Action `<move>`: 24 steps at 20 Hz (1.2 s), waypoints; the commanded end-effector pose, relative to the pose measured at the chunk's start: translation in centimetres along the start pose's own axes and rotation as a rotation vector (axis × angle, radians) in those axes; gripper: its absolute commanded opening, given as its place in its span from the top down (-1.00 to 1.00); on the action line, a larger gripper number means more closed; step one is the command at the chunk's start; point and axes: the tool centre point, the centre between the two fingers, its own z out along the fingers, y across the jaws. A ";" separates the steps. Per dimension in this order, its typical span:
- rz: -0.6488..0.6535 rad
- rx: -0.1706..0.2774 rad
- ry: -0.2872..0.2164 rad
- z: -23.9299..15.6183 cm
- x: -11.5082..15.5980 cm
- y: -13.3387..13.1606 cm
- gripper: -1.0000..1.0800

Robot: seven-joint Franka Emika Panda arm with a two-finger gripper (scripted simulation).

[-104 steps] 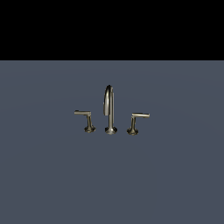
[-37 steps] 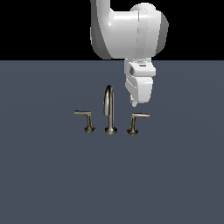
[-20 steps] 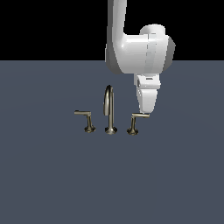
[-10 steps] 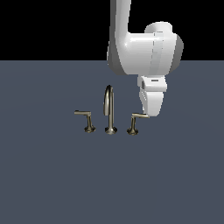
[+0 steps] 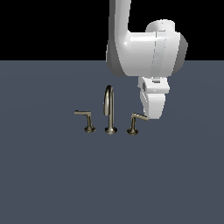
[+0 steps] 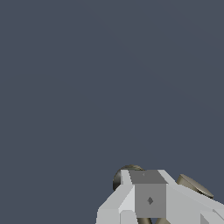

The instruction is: Turn on the faucet by rotating a designated handle.

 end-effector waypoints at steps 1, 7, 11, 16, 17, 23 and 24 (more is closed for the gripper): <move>0.000 -0.015 -0.002 0.0 -0.2 1.5 1.00; 0.003 -0.019 -0.002 -0.1 -0.4 3.6 1.00; 0.010 -0.012 0.001 0.0 -0.4 3.6 1.00; 0.007 -0.016 0.000 -0.1 -2.4 4.8 1.00; 0.006 -0.017 -0.001 -0.1 -2.8 5.1 1.00; 0.029 -0.014 0.004 -0.1 -2.8 5.4 1.00; 0.027 -0.015 0.003 -0.1 -3.4 5.3 1.00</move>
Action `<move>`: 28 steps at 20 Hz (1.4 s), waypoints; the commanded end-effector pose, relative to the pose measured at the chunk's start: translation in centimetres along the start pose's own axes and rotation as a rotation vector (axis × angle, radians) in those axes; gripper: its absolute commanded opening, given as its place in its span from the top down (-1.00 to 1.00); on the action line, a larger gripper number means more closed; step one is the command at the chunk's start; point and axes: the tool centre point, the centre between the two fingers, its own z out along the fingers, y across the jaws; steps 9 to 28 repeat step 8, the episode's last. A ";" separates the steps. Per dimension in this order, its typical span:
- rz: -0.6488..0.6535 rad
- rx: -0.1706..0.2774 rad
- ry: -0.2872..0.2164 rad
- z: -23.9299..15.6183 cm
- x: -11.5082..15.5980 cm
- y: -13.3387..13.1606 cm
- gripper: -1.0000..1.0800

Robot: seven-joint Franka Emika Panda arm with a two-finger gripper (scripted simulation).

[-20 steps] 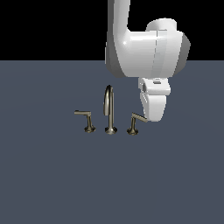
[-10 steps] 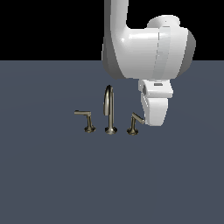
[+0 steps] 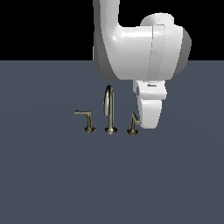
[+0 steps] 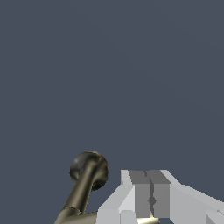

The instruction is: Turn on the faucet by rotating a designated handle.

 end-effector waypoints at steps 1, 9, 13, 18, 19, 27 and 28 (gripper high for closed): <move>-0.018 0.000 -0.003 0.0 -2.0 -0.2 1.00; -0.035 -0.004 -0.007 -0.1 -6.0 -0.6 1.00; -0.035 -0.004 -0.007 -0.1 -6.0 -0.6 1.00; -0.035 -0.004 -0.007 -0.1 -6.0 -0.6 1.00; -0.035 -0.004 -0.007 -0.1 -6.0 -0.6 1.00; -0.035 -0.004 -0.007 -0.1 -6.0 -0.6 1.00; -0.035 -0.004 -0.007 -0.1 -6.0 -0.6 1.00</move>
